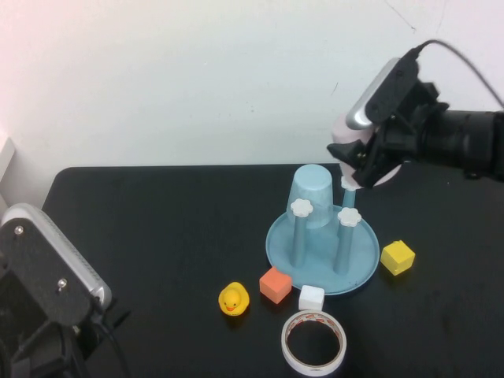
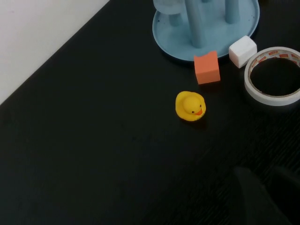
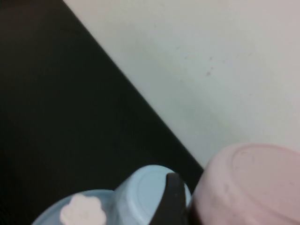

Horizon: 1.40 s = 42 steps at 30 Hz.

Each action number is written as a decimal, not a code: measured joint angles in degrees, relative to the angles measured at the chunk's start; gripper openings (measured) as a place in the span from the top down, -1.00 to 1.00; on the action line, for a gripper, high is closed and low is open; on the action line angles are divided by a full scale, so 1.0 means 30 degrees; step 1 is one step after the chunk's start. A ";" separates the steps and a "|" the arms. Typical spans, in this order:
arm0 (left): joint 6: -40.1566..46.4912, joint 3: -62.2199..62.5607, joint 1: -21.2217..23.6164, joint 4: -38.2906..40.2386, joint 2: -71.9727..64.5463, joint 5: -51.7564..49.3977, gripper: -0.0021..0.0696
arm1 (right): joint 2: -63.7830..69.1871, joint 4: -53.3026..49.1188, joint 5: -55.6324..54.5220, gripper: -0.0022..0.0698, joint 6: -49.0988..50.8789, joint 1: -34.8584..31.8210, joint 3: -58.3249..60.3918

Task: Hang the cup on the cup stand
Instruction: Place the cup on the cup holder

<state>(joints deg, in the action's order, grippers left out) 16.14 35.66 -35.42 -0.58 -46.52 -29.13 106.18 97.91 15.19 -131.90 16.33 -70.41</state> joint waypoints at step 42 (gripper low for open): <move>-0.0045 0.0000 0.0000 0.0040 0.0000 -0.0963 0.94 | 0.5177 0.0146 0.1320 -0.81 0.5289 -0.1153 -0.2978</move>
<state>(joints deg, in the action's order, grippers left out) 16.00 35.66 -35.42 -0.46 -46.52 -32.02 121.71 98.35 19.15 -116.03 12.88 -79.35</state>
